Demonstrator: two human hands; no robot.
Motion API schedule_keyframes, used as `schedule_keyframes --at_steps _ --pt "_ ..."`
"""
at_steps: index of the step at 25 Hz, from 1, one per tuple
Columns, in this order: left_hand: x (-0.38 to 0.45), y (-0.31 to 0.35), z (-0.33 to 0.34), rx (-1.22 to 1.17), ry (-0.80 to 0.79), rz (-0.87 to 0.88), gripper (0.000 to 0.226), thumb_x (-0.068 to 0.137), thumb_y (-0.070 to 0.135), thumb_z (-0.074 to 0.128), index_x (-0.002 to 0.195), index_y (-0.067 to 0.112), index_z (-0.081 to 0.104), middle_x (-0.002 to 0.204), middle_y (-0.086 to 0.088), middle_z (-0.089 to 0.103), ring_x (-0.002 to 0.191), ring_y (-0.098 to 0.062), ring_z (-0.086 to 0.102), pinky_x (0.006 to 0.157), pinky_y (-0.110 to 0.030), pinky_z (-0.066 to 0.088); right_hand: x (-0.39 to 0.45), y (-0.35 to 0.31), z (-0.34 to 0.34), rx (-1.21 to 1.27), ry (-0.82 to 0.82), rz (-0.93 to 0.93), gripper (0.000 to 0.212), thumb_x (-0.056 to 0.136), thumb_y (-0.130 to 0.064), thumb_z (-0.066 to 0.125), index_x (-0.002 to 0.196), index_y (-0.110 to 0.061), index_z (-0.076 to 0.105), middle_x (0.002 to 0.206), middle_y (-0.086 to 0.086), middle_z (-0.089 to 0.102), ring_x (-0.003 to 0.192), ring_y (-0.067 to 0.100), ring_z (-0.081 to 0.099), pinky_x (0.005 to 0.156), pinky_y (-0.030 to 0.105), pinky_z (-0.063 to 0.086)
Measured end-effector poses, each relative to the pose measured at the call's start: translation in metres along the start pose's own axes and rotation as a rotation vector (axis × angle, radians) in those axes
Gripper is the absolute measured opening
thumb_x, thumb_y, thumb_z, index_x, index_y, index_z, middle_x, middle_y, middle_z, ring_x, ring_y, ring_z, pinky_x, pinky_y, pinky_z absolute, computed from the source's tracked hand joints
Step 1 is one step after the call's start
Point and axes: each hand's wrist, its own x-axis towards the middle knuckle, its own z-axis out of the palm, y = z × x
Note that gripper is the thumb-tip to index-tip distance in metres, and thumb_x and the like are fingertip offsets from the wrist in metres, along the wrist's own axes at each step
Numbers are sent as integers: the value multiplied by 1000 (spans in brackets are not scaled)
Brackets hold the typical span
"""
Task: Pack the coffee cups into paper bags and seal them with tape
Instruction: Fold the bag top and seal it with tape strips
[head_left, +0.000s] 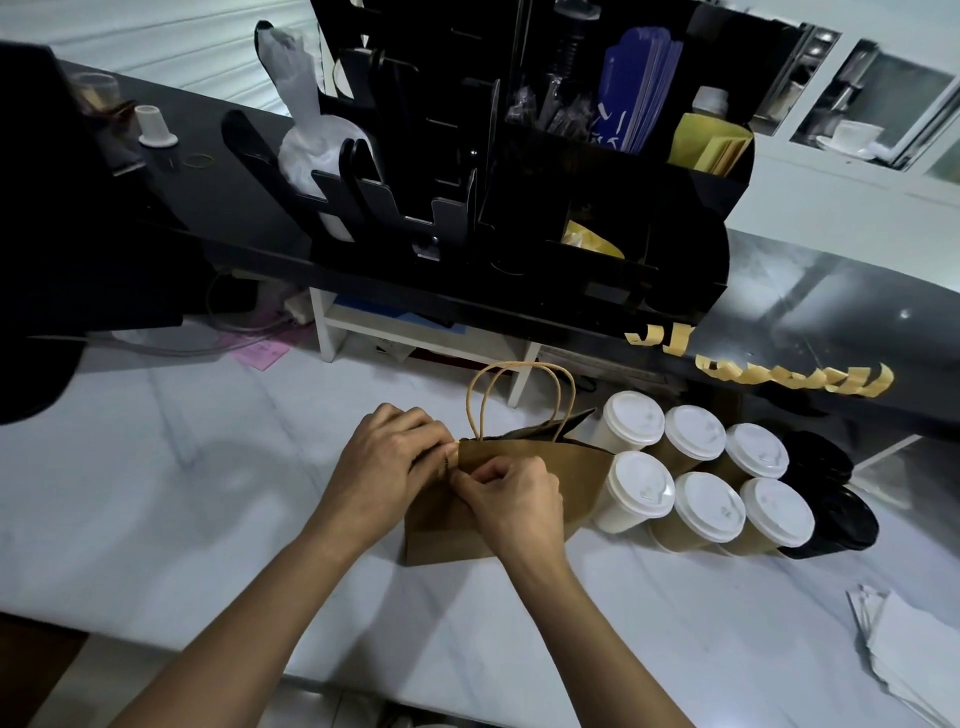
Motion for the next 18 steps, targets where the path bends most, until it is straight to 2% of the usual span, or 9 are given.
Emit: schedule_keyframes --at_steps 4,7,11,16,18 --pt "2 1 -1 17 -14 -18 16 96 39 52 91 32 66 94 19 60 90 -9 44 77 -30 45 1 2 0 13 -14 -22 22 82 -49 79 81 -27 79 70 -11 71 65 4 66 57 22 52" --pt "2 0 -2 -16 17 -24 12 94 36 59 100 32 68 97 19 62 92 -8 46 75 -26 44 2 4 -1 25 -17 -32 21 82 -47 79 80 -27 79 68 -11 71 64 4 66 58 22 54" --pt "0 -1 -3 -26 41 -21 10 94 32 61 99 29 70 95 17 63 91 -7 46 73 -23 42 2 10 -6 40 61 -58 21 84 -45 75 77 -26 77 62 -12 68 62 7 66 60 27 55" --pt "1 -11 -7 -24 68 -52 12 96 30 60 100 26 70 96 15 64 92 -9 47 74 -28 45 10 21 -28 119 209 -34 20 91 -36 69 74 -24 70 57 -9 63 55 7 59 53 21 40" --pt "1 -14 -10 -24 81 -57 10 96 29 60 99 26 69 95 16 63 91 -10 47 74 -30 45 11 24 -38 141 257 -36 19 91 -34 67 76 -24 69 57 -8 62 56 7 58 53 22 39"
